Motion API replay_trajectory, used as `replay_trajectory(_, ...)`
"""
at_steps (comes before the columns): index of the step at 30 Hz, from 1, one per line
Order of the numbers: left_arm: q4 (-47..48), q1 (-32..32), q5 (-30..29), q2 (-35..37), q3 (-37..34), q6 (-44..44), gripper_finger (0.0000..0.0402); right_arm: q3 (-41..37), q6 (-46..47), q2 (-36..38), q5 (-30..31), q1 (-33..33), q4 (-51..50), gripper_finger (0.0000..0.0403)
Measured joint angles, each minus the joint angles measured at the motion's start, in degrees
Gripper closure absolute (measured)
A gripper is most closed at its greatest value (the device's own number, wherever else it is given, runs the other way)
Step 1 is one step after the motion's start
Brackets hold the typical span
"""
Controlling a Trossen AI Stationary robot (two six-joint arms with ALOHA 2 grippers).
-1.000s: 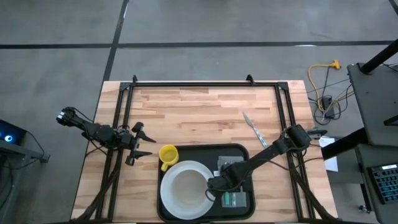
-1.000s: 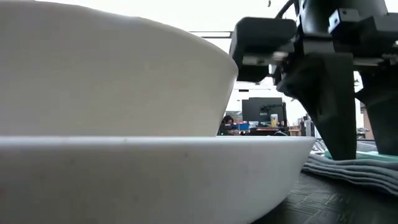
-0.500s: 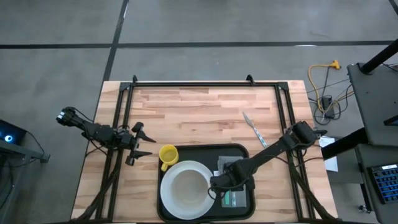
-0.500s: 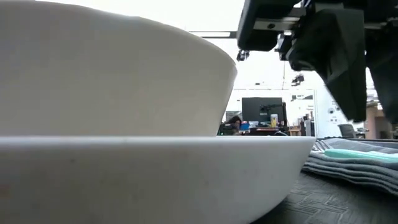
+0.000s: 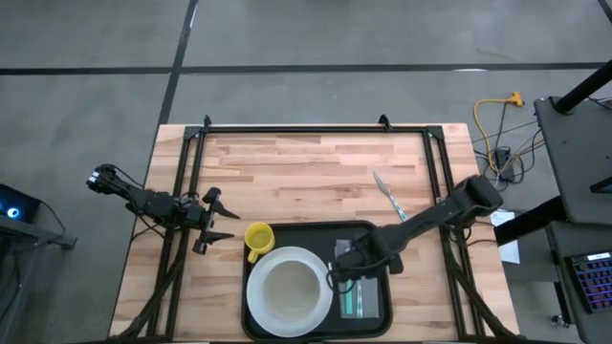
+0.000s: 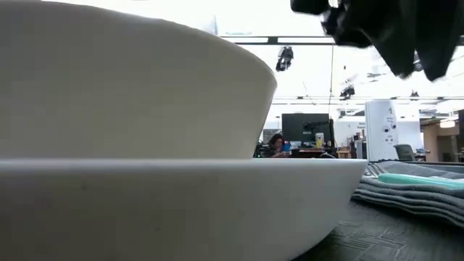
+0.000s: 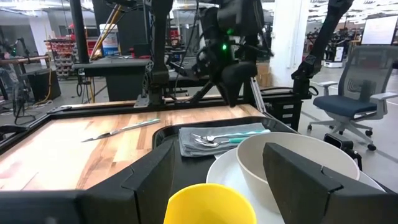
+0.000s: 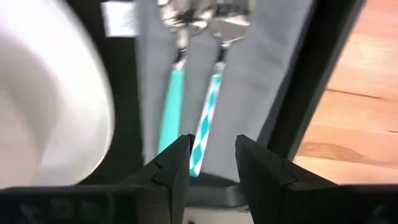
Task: Set up tray
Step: Put the white knife to the right of the white fork on the gray napkin on the black serving tray
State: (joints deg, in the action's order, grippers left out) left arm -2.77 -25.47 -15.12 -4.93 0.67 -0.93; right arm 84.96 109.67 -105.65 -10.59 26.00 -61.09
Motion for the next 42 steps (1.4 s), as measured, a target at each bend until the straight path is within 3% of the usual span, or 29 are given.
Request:
replay_trajectory(4, 0.0, 0.0, 0.0, 0.0, 0.0, 0.0, 0.0178, 1.1, -5.1, 1.5, 0.0, 0.1, 0.2, 0.0285)
replay_trajectory(13, 0.0, 0.0, 0.0, 0.0, 0.0, 0.0, 0.0178, -0.8, -13.0, 3.2, 6.2, -1.9, -6.2, 0.0291)
replay_trajectory(17, 0.0, 0.0, 0.0, 0.0, 0.0, 0.0, 0.0178, -9.3, -19.2, 8.1, 5.5, -5.2, -7.2, 0.0294)
replay_trajectory(24, 0.0, 0.0, 0.0, 0.0, 0.0, 0.0, 0.0178, -27.5, -23.2, 25.2, 6.6, -10.6, -3.7, 0.0289)
replay_trajectory(31, 0.0, 0.0, 0.0, 0.0, 0.0, 0.0, 0.0178, -38.9, -29.2, 40.4, 7.8, -16.7, -3.7, 0.0295)
replay_trajectory(37, 0.0, 0.0, 0.0, 0.0, 0.0, 0.0, 0.0178, -44.5, -36.0, 46.5, 7.4, -22.6, -6.4, 0.0302)
replay_trajectory(42, 0.0, 0.0, 0.0, 0.0, 0.0, 0.0, 0.0178, -44.9, -42.4, 45.9, 7.0, -27.2, -5.5, 0.0305)
